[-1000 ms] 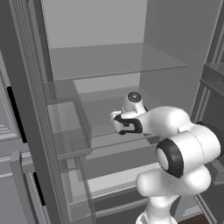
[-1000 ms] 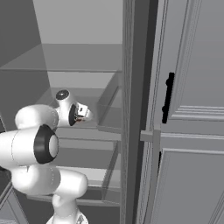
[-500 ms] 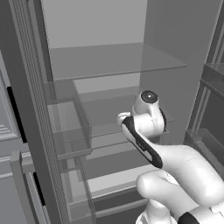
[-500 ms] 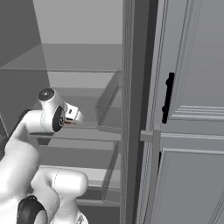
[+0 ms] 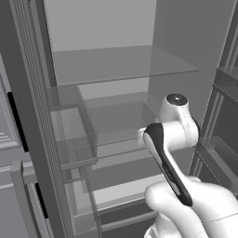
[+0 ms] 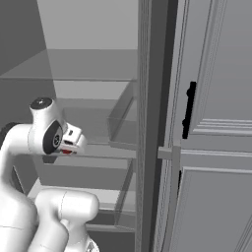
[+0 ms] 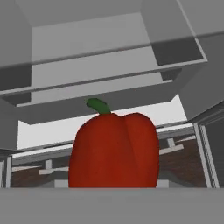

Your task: Place one bell pepper and one steak in each tupperware on the nearby counter, to pack two identical lunches.

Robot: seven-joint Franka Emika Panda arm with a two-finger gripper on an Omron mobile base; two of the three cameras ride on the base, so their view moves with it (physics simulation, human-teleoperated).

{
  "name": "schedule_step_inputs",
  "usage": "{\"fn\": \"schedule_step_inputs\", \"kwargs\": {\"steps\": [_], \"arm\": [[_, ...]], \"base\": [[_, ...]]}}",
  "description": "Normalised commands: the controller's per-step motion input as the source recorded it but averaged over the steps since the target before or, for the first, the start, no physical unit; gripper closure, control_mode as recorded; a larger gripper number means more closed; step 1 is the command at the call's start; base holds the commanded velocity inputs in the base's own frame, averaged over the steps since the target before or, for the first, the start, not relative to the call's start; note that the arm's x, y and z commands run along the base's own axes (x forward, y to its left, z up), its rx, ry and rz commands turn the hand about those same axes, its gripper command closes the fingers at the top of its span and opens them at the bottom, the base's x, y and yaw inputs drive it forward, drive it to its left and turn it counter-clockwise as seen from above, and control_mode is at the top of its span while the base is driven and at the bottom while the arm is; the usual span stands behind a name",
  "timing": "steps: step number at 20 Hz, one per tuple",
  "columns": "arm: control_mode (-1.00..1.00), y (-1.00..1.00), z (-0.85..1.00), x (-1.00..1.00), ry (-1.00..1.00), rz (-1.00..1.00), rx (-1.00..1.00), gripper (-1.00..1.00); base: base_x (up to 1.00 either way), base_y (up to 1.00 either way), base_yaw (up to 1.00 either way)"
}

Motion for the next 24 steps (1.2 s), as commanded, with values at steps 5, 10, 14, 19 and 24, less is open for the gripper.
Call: {"fn": "schedule_step_inputs", "kwargs": {"steps": [5,10,14,19,24], "arm": [[-1.0,-0.2,-0.22,-1.0,0.13,0.0,0.0,1.0],[-1.0,0.0,-0.05,-0.28,0.02,0.0,0.0,1.0],[-1.0,0.0,0.0,-0.05,0.0,0.0,0.0,1.0],[1.0,0.0,0.0,0.0,0.0,0.0,0.0,1.0],[1.0,0.0,0.0,0.0,0.0,0.0,0.0,1.0]], "base": [[0.0,0.0,0.0],[0.0,0.0,0.0],[0.0,0.0,0.0],[-0.93,0.0,-0.14],[-1.0,0.0,-0.2]]}}
